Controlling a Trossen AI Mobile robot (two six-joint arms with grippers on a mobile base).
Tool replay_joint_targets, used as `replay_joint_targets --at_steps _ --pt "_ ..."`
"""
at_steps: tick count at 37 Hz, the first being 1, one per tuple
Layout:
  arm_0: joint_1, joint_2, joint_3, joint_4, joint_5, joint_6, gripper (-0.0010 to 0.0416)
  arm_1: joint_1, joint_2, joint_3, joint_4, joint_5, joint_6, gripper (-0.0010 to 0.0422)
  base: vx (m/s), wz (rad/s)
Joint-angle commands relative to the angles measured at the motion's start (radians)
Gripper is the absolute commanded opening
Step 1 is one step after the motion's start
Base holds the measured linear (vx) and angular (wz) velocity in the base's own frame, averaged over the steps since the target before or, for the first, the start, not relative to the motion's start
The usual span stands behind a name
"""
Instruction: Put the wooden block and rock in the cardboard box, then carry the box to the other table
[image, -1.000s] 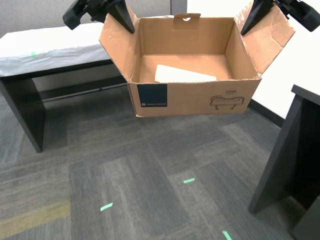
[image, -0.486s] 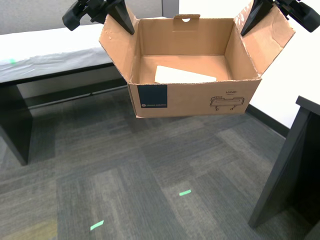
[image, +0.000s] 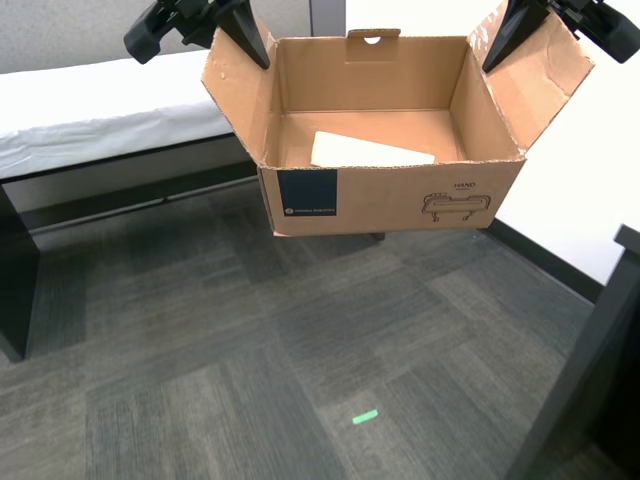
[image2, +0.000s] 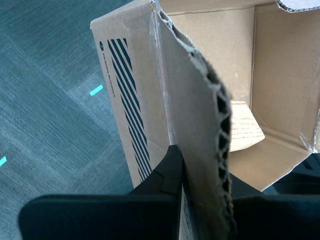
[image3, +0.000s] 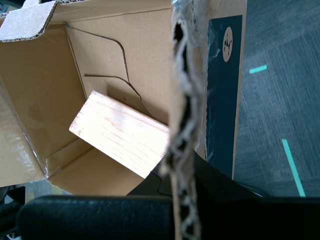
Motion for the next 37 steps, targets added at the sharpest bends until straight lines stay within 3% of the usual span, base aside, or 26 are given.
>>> replay_joint_targets --at_steps 1,17,23,26,33,37 --pt "0.002 -0.001 0.002 -0.001 -0.021 -0.009 -0.0001 -0.003 0.0 0.001 0.006 0.023 -0.006 -0.0001 0.207 0.108" --pt "0.003 -0.001 0.002 -0.017 -0.021 -0.01 -0.0001 -0.003 0.0 0.001 -0.007 0.024 -0.018 -0.0001 0.204 0.225" --pt "0.003 -0.001 0.002 -0.015 -0.021 0.011 -0.0001 -0.002 0.0 0.001 -0.03 0.024 -0.003 -0.0001 0.204 0.288" --pt "0.003 -0.001 0.002 -0.015 -0.021 0.017 -0.0001 -0.002 0.0 0.001 -0.027 0.024 0.024 -0.0001 0.205 0.275" --pt "0.004 -0.001 0.002 -0.015 -0.021 0.07 -0.0001 -0.002 0.0 0.001 -0.023 0.025 0.097 -0.0001 0.195 0.198" --pt "0.005 -0.001 0.002 -0.015 -0.021 0.079 -0.0001 -0.002 0.001 0.001 -0.024 0.024 0.109 -0.0001 0.194 0.128"
